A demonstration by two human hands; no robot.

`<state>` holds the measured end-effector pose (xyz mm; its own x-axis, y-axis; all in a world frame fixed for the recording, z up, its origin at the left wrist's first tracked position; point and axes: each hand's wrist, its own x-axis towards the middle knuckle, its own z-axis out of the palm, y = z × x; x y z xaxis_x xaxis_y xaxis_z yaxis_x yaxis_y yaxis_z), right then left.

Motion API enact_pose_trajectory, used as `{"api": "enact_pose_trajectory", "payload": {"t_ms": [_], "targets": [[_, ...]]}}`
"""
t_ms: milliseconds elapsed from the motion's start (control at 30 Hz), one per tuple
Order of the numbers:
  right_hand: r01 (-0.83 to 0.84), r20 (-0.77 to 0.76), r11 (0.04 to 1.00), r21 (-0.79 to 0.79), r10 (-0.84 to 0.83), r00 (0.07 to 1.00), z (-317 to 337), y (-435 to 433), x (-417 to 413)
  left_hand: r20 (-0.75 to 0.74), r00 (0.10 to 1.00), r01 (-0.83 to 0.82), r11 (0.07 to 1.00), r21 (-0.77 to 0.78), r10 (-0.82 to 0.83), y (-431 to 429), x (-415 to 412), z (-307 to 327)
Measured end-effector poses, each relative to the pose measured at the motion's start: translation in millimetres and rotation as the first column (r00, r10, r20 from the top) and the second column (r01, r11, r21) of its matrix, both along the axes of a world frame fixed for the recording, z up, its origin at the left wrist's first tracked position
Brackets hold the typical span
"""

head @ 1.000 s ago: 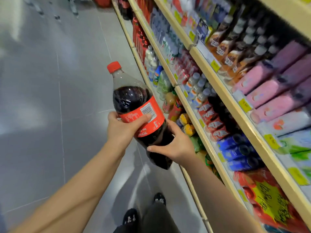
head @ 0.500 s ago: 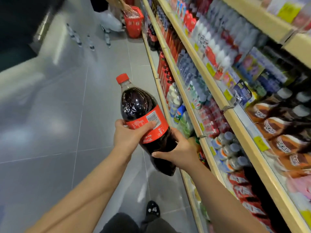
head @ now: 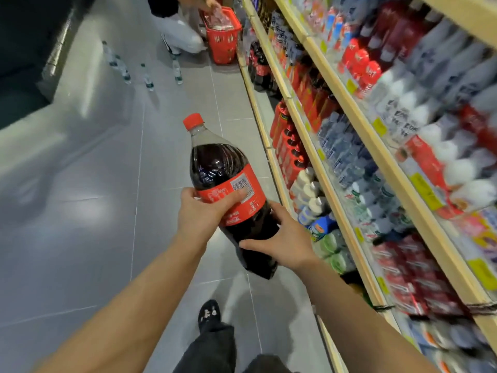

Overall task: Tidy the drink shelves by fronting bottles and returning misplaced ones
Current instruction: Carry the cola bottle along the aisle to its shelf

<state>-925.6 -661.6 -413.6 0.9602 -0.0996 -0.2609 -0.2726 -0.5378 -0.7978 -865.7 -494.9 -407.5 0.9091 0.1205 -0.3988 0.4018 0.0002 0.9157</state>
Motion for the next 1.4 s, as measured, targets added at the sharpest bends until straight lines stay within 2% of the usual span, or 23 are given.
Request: {"api": "enact_pose_trajectory", "payload": {"t_ms": [133, 367, 733, 900, 1167, 1400], "targets": [[0.069, -0.008, 0.995, 0.073, -0.068, 0.998, -4.5, 10.6, 78.7, -0.004, 0.999, 0.052, 0.998, 0.042, -0.052, 6.1, 87.5, 6.4], [0.079, -0.026, 0.997, -0.001, -0.079, 0.997, -11.0, -11.6, 216.9, -0.038, 0.995, 0.095, 0.995, 0.013, -0.094, -18.2, 228.1, -2.2], [-0.004, -0.036, 1.000, 0.002, 0.004, 0.999, -0.7, -60.2, 465.5, -0.033, 0.999, 0.026, 1.000, -0.009, -0.027, -62.6, 464.0, 8.2], [0.019, -0.070, 1.000, -0.017, -0.020, 0.997, -8.2, -63.7, 569.5, -0.046, 0.998, 0.037, 0.999, 0.010, -0.036, -67.4, 570.4, -0.8], [0.181, -0.137, 0.984, 0.003, -0.179, 0.974, -28.6, -60.7, 724.1, -0.093, 0.975, 0.207, 0.978, 0.027, -0.203, -78.9, 750.2, -20.2], [0.360, -0.190, 0.933, 0.000, -0.353, 0.916, -41.6, -81.1, 828.3, -0.154, 0.918, 0.377, 0.924, 0.061, -0.364, -120.0, 881.8, -41.5]]}}
